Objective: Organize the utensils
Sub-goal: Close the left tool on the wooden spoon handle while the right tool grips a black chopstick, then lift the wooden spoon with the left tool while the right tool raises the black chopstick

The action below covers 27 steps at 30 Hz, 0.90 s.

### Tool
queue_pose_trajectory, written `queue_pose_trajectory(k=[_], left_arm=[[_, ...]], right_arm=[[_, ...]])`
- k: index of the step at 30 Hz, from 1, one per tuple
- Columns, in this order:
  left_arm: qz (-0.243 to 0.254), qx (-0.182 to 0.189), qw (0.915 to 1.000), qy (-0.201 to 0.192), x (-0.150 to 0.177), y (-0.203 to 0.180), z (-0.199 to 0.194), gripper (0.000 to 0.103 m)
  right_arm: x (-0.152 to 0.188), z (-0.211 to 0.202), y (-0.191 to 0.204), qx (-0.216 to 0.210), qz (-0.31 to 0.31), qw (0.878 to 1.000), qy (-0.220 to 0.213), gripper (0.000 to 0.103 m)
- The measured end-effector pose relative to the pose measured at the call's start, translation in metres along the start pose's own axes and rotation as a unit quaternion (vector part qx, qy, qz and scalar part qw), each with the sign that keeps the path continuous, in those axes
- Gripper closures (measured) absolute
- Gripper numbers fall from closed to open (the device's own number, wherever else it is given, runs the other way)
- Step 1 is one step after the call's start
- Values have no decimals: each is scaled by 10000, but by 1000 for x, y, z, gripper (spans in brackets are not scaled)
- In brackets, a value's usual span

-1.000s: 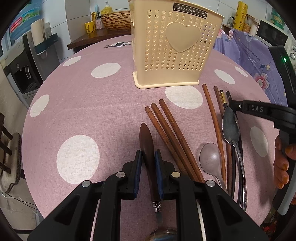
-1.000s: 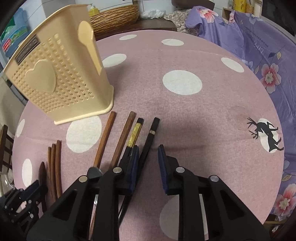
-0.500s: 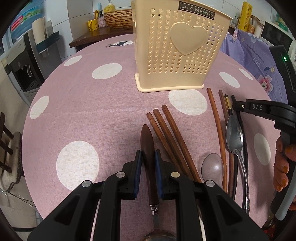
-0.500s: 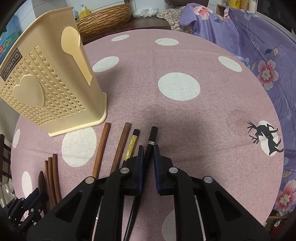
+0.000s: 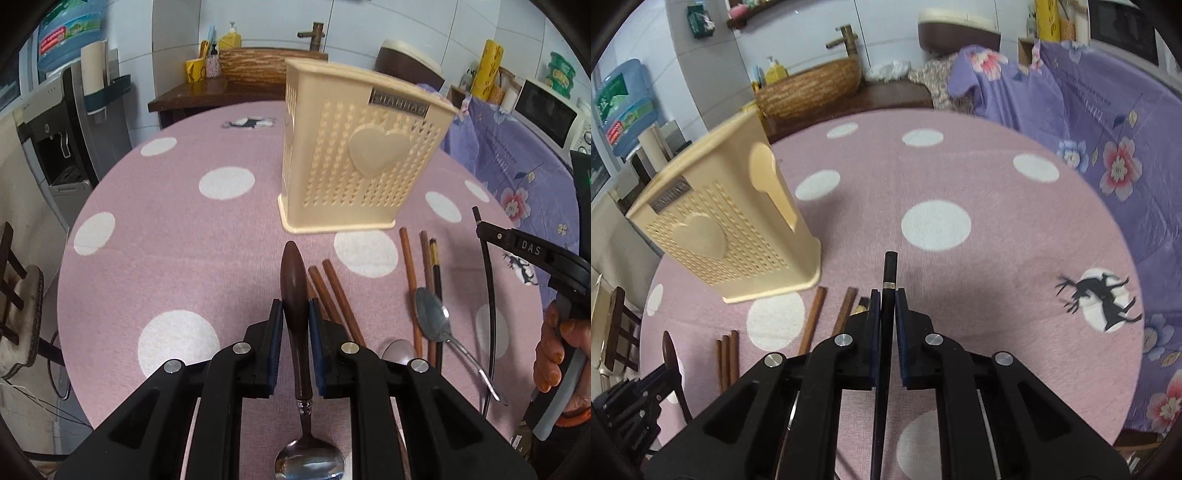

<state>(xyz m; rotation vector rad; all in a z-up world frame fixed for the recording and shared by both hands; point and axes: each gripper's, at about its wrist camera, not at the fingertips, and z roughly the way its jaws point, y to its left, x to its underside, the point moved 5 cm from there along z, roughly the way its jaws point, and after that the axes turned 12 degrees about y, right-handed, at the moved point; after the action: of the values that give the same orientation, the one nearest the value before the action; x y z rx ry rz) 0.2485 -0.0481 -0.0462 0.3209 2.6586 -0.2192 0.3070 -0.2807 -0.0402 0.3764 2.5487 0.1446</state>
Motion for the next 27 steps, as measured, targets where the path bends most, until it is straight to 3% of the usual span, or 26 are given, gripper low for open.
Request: queue_pose_trajectory(k=[13, 18, 20, 27], left_arm=[[15, -17, 9964, -852, -14, 1, -59, 88], [-31, -21, 9949, -1011, -18, 5, -70, 89], [-64, -32, 9944, -1058, -19, 8, -71, 102], [-140, -89, 9940, -1084, -22, 12, -70, 102]], right_arm=[[-4, -120, 7, 1, -512, 9870, -1523, 95], [-2, -139, 11, -233, -601, 9856, -1565, 95], [-1, -143, 12, -258, -632, 9849, -1589, 95], [-1, -145, 13, -187, -662, 9840, -1642, 95]])
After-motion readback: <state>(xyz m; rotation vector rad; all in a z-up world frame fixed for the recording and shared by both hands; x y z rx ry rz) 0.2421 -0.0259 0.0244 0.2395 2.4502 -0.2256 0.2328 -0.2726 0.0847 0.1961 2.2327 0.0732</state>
